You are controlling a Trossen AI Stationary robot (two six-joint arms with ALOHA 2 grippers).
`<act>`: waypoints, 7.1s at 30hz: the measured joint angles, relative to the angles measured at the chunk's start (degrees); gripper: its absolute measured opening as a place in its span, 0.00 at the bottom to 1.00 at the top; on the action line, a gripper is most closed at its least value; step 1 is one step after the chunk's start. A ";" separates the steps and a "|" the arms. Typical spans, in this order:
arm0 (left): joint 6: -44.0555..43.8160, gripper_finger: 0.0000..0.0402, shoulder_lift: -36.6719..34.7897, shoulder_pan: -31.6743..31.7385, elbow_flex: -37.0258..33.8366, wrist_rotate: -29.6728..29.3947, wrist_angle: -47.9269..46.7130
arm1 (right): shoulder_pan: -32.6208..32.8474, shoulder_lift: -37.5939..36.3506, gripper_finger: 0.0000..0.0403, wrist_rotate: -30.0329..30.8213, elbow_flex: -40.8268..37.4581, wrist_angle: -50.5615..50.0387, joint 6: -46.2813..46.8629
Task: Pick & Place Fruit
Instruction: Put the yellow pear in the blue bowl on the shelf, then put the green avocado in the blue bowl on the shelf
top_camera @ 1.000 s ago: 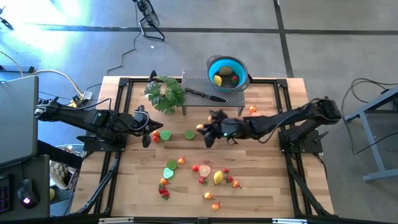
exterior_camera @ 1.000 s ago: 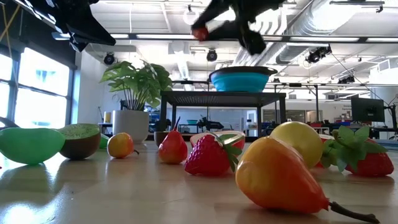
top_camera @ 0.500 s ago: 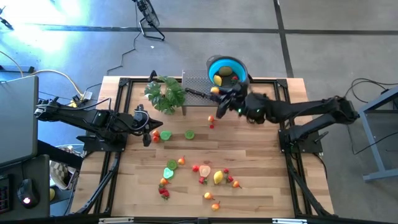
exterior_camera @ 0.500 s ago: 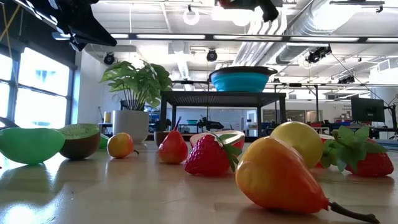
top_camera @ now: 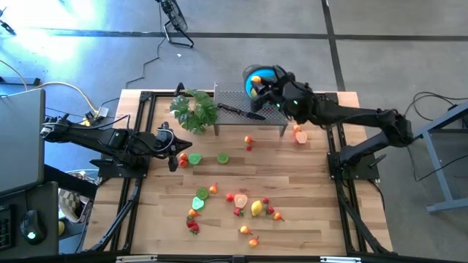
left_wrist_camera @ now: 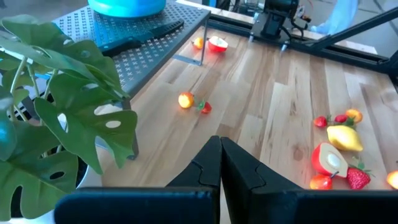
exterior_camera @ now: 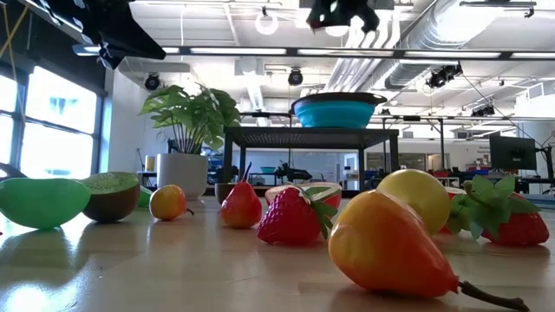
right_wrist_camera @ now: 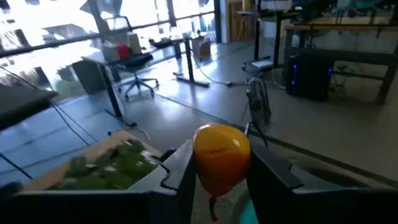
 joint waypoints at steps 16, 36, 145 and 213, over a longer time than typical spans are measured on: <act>-0.04 0.00 0.01 0.00 0.00 0.00 -0.81 | -15.13 9.85 0.28 -11.08 0.00 -16.63 1.36; -0.07 0.00 0.00 0.00 0.00 0.00 -0.81 | -20.47 10.63 0.44 -16.81 0.00 -17.84 0.98; -9.63 0.00 5.91 -0.04 0.01 3.21 7.44 | 9.41 -16.41 0.39 -34.12 -0.02 -29.23 12.90; -25.48 0.81 11.61 -10.46 -0.02 -5.70 -14.28 | 9.38 -16.41 0.39 -29.85 -0.02 -28.86 12.92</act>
